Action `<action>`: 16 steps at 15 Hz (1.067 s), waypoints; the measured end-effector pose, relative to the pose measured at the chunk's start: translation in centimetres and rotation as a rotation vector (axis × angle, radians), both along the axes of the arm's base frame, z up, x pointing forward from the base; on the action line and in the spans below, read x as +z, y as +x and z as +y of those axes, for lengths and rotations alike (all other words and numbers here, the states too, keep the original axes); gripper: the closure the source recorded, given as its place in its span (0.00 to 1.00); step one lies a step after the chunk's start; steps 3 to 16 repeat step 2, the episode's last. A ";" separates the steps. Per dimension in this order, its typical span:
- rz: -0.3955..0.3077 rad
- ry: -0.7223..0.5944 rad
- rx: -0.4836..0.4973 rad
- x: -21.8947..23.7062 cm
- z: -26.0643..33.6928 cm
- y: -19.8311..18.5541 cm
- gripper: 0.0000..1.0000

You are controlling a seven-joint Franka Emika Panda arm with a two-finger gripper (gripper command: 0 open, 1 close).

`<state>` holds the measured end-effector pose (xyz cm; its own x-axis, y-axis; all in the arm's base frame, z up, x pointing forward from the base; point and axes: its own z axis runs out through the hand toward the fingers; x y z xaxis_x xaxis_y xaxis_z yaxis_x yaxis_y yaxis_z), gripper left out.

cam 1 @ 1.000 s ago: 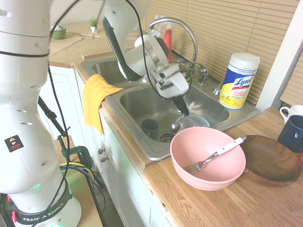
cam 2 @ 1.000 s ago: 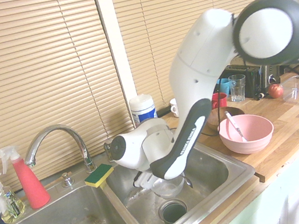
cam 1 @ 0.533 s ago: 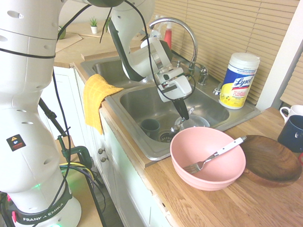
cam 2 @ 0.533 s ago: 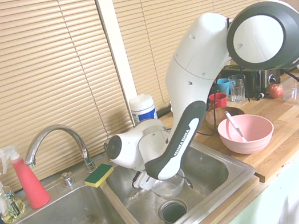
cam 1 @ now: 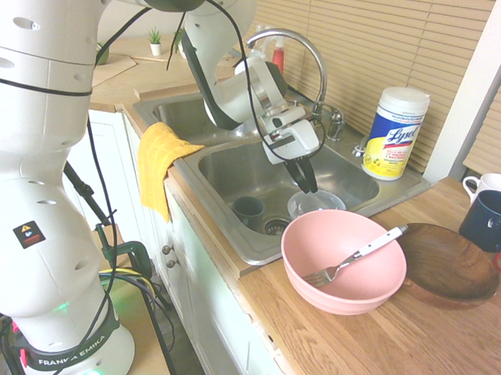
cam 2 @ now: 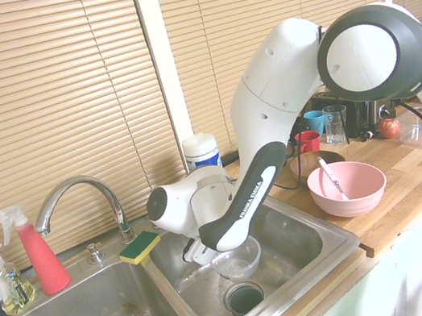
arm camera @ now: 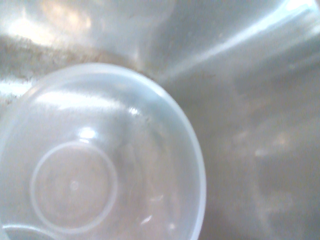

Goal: Put the spoon into the sink

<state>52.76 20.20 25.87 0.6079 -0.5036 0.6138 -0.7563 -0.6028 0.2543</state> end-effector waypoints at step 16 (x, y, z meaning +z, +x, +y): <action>-0.046 0.013 0.039 3.2 1.0 -1.3 0.00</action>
